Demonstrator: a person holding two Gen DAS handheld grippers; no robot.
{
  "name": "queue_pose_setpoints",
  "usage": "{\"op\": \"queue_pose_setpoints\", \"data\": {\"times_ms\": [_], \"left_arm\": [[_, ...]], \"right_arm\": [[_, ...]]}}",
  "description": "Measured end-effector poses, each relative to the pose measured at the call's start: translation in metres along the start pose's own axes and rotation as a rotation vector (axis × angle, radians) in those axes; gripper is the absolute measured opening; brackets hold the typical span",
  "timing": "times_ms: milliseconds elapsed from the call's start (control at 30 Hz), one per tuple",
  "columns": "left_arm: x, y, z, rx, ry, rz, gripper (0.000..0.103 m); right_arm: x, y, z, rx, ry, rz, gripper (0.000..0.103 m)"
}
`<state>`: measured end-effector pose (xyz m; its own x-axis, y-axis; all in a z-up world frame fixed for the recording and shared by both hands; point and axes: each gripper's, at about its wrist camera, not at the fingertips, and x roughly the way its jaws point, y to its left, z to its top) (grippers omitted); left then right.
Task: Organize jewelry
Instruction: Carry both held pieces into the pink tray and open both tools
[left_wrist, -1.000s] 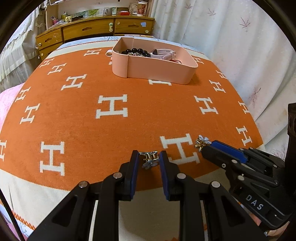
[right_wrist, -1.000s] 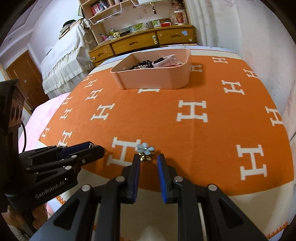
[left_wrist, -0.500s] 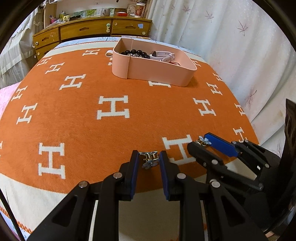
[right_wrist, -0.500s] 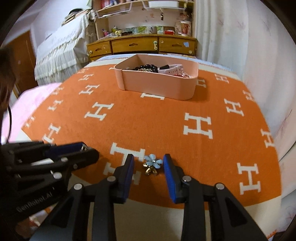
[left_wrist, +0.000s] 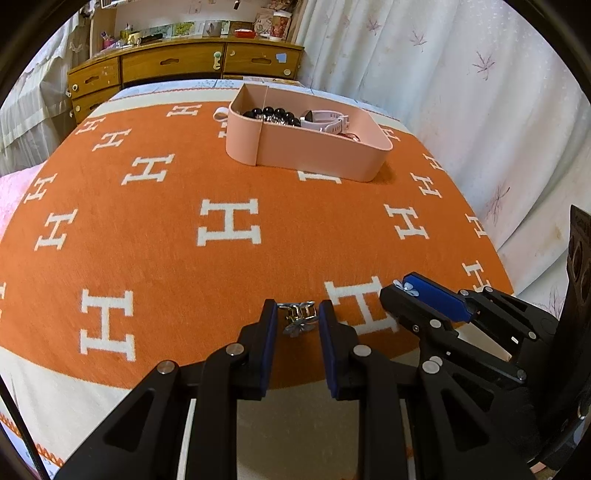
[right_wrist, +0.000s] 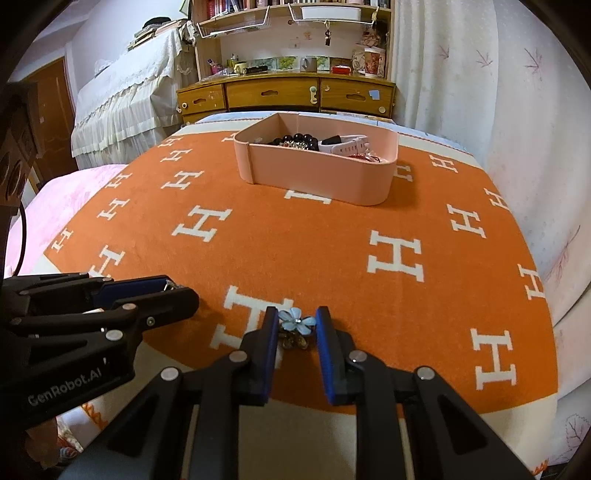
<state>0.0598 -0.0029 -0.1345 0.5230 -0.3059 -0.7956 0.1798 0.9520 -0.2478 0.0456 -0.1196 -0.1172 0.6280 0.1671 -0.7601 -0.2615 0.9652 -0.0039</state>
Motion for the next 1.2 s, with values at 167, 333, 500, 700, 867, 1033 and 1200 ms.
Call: {"op": "queue_pose_setpoints", "data": {"times_ms": [167,333,500,700,867,1033,1200], "left_arm": [[-0.006,-0.001,0.011,0.014,-0.028,0.014,0.021],[-0.019,0.001,0.04,0.026,-0.054,0.022,0.021],[-0.034,0.003,0.083,0.028,-0.08,0.002,0.021],[-0.054,0.001,0.147,0.067,-0.123,-0.011,0.021],[-0.048,0.002,0.193,0.077,-0.13,-0.013,0.021],[-0.007,-0.002,0.213,0.084,-0.059,-0.024,0.021],[0.037,-0.003,0.208,0.086,0.029,-0.015,0.021]], "right_arm": [[-0.007,-0.004,0.008,0.015,-0.019,0.03,0.02],[-0.02,-0.004,0.03,-0.005,-0.056,0.059,0.02],[-0.042,-0.014,0.071,0.001,-0.129,0.082,0.02],[-0.061,-0.037,0.137,0.067,-0.194,0.122,0.02],[-0.059,-0.051,0.186,0.107,-0.216,0.135,0.02],[-0.019,-0.066,0.204,0.179,-0.135,0.167,0.021],[0.035,-0.071,0.192,0.213,0.007,0.158,0.021]]}}
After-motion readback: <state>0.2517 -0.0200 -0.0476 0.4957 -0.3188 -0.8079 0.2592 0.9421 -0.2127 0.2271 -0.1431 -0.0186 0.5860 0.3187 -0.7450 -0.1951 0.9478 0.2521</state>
